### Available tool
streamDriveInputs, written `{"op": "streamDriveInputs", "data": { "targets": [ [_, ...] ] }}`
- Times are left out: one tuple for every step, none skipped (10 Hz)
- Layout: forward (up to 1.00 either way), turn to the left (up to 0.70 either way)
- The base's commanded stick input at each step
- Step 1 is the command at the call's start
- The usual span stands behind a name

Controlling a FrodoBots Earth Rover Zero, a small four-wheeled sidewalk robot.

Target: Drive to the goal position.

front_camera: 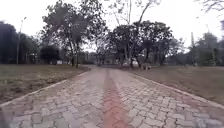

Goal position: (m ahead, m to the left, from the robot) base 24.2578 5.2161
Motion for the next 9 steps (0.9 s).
{"op": "streamDriveInputs", "data": {
  "targets": [
    [0.7,0.0],
    [0.7,0.0],
    [0.7,0.0],
    [0.7,0.0],
    [0.7,0.0],
    [0.7,0.0],
    [0.7,0.0],
    [0.7,0.0],
    [0.7,0.0]
  ]
}}
